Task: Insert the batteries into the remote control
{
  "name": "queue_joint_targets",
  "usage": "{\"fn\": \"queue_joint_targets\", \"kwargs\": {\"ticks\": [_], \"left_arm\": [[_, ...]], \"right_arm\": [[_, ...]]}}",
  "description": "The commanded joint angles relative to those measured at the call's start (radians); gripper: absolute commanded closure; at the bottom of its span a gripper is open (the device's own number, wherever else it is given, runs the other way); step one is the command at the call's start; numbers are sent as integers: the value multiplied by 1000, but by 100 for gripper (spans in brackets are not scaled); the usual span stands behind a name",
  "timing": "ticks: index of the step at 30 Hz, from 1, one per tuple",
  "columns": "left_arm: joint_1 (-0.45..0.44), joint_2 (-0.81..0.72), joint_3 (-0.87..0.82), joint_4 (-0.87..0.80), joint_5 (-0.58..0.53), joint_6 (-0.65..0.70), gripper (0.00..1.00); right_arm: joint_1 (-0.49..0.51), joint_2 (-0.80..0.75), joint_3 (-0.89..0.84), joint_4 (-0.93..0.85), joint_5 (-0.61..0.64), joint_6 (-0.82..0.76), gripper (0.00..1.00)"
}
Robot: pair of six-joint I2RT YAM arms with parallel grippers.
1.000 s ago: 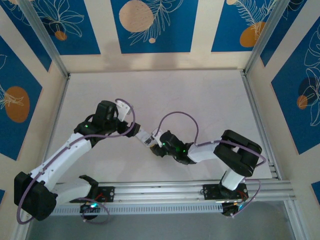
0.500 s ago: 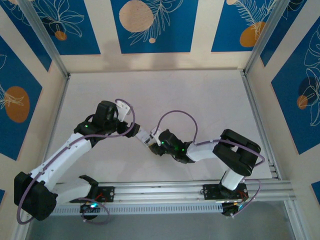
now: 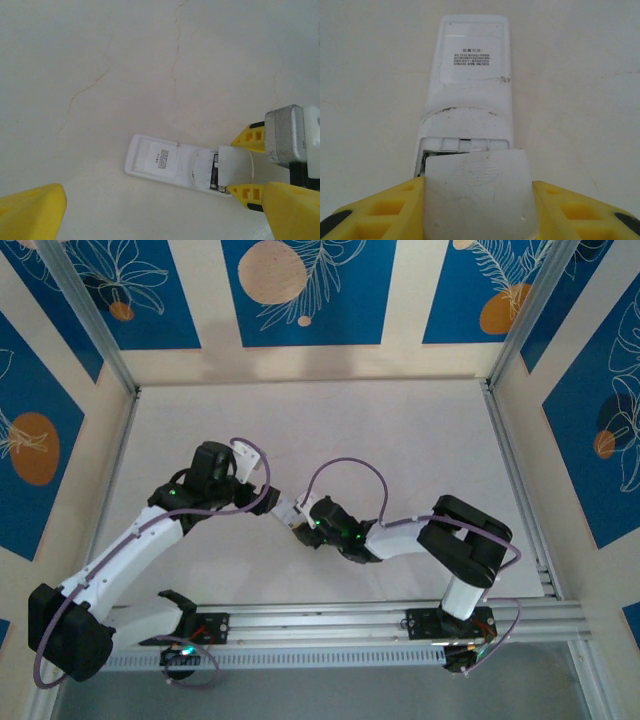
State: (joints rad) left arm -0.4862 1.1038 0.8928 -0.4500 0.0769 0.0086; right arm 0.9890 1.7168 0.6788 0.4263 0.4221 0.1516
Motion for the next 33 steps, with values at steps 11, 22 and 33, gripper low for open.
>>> {"fn": "queue_joint_targets", "kwargs": {"ticks": [11,22,33], "left_arm": [[11,-1,31,-12,-2,-4,0],[11,-2,30,-13,0,-2,0],[11,-6,31,-12,1,-1,0]], "right_arm": [[17,47,63,-29,46,28,56],[25,12,93,-112,60,77,55],[28,10,123,-159,64,117,55]]}}
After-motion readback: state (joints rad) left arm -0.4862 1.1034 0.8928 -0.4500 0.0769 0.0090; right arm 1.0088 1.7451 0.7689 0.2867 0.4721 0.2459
